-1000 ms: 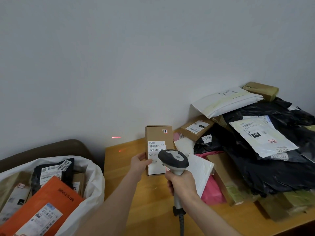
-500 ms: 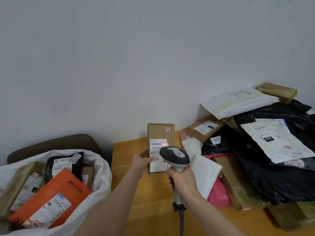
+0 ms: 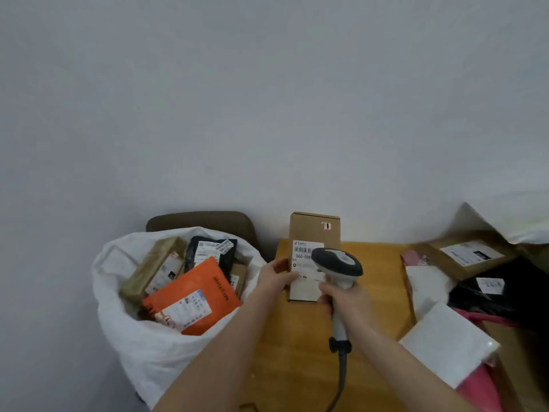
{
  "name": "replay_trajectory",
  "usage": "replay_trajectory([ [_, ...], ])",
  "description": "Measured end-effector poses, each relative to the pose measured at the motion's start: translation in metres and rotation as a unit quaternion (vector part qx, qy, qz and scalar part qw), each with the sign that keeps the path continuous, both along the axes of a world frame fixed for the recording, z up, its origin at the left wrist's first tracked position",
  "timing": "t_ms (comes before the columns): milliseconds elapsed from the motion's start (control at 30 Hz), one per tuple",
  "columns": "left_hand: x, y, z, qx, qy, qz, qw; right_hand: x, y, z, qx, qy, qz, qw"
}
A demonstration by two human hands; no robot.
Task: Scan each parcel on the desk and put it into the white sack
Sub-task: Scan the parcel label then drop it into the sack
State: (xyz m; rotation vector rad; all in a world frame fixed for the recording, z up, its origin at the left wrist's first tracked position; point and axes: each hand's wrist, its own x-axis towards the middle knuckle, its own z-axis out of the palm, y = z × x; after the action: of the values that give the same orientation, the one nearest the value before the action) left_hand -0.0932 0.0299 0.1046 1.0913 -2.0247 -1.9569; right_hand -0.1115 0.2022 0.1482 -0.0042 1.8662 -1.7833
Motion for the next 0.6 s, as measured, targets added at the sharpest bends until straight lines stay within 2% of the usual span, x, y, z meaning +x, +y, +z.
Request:
replay_trajectory([
  [167,0.041,-0.075,0.008,0.019,0.021,0.061,0.998,0.003,-0.081,0.003,-0.004,0.009,0.069,0.998],
  [300,0.077,-0.149,0.012,0.01,0.021,0.078,0.997,0.018,-0.155,0.0,-0.027,-0.002,0.073,0.997],
  [500,0.133,-0.281,0.016,-0.082,-0.017,0.07,0.994,0.034,-0.256,-0.022,-0.034,-0.066,0.061,0.995],
  [600,0.145,-0.317,0.003,-0.133,-0.088,0.023,0.987,0.038,-0.284,-0.038,-0.038,-0.117,0.044,0.991],
])
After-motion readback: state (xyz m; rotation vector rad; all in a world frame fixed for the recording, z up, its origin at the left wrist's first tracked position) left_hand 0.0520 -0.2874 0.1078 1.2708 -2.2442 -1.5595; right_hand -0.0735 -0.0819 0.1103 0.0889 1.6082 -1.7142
